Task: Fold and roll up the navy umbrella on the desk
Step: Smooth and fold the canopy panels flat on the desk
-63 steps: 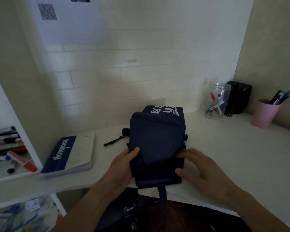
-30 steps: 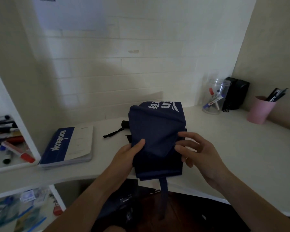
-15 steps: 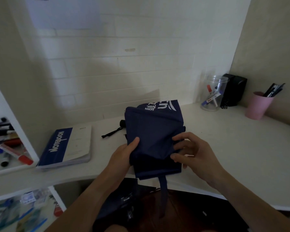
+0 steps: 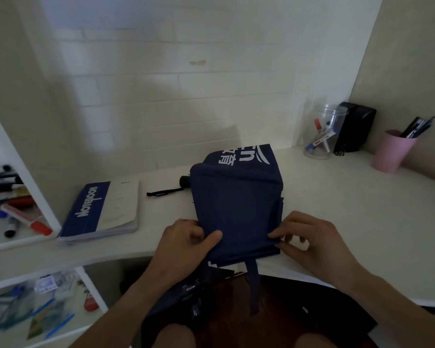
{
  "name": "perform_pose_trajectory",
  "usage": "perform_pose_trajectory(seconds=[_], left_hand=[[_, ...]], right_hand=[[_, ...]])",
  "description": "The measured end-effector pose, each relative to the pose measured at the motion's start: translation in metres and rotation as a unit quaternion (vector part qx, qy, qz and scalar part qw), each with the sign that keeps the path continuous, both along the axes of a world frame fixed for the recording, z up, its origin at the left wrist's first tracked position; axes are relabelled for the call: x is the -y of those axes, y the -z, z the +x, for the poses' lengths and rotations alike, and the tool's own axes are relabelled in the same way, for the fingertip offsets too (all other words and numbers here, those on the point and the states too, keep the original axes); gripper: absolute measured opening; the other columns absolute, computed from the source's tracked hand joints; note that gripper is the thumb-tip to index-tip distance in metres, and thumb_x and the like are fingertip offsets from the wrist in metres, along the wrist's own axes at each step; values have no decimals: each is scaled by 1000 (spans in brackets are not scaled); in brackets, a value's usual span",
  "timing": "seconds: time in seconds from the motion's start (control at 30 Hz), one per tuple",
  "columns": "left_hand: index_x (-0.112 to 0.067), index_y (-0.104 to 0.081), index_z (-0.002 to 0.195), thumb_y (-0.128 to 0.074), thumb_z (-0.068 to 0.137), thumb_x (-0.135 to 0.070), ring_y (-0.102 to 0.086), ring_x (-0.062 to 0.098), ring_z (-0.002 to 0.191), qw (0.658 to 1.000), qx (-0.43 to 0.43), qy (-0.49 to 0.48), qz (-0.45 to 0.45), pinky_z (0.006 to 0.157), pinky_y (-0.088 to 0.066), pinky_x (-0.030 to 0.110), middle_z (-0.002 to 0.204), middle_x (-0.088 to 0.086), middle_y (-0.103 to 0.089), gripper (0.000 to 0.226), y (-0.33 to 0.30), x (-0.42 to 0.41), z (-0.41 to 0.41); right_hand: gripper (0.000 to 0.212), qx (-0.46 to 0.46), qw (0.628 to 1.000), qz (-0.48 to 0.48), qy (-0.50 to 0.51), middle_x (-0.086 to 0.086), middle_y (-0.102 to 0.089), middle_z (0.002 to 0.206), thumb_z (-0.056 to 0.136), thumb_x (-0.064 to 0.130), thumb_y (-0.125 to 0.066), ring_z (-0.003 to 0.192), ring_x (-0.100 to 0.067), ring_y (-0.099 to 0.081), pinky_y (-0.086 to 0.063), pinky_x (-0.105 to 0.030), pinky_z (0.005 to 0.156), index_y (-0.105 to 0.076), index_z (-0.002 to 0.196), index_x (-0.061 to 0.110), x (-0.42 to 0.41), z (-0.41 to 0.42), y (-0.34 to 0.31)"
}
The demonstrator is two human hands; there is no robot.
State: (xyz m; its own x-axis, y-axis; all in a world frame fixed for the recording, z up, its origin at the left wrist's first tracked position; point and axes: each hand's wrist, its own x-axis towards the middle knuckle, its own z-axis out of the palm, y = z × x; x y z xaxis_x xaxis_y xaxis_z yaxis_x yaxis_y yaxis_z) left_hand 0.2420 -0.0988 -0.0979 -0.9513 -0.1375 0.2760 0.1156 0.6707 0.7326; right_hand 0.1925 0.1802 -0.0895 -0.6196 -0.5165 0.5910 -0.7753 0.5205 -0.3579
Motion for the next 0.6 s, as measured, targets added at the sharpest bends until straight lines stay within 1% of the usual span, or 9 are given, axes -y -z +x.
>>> perform_pose_trajectory(seconds=[0.07, 0.17, 0.23, 0.3, 0.37, 0.43, 0.47, 0.53, 0.6], left_hand=[[-29, -41, 41, -74, 87, -42, -57, 3, 72, 998, -21, -6, -56, 64, -39, 11, 68, -11, -55, 59, 0, 0, 4], [-34, -42, 51, -76, 83, -47, -52, 2, 82, 993, -39, -2, -115, 70, -35, 9, 80, -17, -51, 48, 8, -1, 5], [-32, -42, 67, -77, 76, -51, -49, 6, 89, 984, -53, -23, -168, 73, -36, 14, 92, -12, -48, 42, 10, -3, 4], [-25, -44, 88, -82, 67, -53, -47, 12, 96, 977, -94, -37, -190, 78, -41, 20, 107, -4, -43, 52, 3, -4, 7], [-20, -50, 114, -80, 69, -53, -45, 20, 120, 958, -153, -5, -242, 97, -45, 29, 129, 5, -43, 63, -9, -6, 8], [-20, -55, 134, -66, 89, -49, -37, 23, 140, 933, -190, 65, -300, 117, -37, 38, 148, 5, -42, 55, -24, -11, 2], [-20, -55, 139, -56, 98, -45, -35, 22, 145, 922, -193, 96, -323, 120, -33, 39, 153, 3, -43, 48, -28, -13, -4], [-23, -49, 148, -39, 106, -43, -29, 19, 151, 906, -152, 138, -371, 124, -27, 40, 161, 1, -40, 48, -29, -13, -15], [-28, -35, 157, -29, 106, -51, -14, 17, 156, 889, -66, 175, -417, 126, -19, 41, 169, -2, -22, 56, -20, -10, -23]], right_hand=[[14, -21, 1000, 16, -3, 8, -65, 97, 78, 14, -82, 76, 2, -59, -40, -3, 72, -81, 88, 25, -2, 2, 1], [11, -48, 996, 72, -24, 9, -69, 110, 83, 17, -78, 89, 4, -59, -48, -10, 78, -80, 91, 25, -7, 2, 3], [11, -63, 991, 113, -42, 11, -73, 111, 86, 16, -77, 95, -1, -64, -55, -19, 81, -79, 94, 23, -9, 0, 5], [11, -66, 987, 141, -49, 13, -74, 107, 88, 15, -75, 95, -8, -67, -58, -25, 78, -77, 95, 23, -8, -2, 4], [12, -64, 985, 155, -53, 14, -74, 103, 89, 13, -74, 92, -10, -67, -57, -25, 76, -75, 94, 24, -7, -5, 2], [14, -59, 982, 168, -56, 16, -73, 100, 88, 14, -72, 91, -10, -64, -54, -21, 76, -72, 94, 26, -6, -7, -2], [14, -53, 981, 180, -58, 16, -72, 98, 88, 15, -72, 91, -9, -63, -53, -20, 76, -71, 93, 28, -6, -7, -5], [17, -38, 975, 212, -56, 19, -70, 97, 85, 16, -71, 92, -7, -60, -53, -21, 76, -69, 93, 31, -3, -8, -10], [17, -17, 970, 238, -48, 22, -68, 97, 83, 21, -68, 93, -4, -58, -54, -23, 77, -69, 93, 35, -3, -8, -16]])
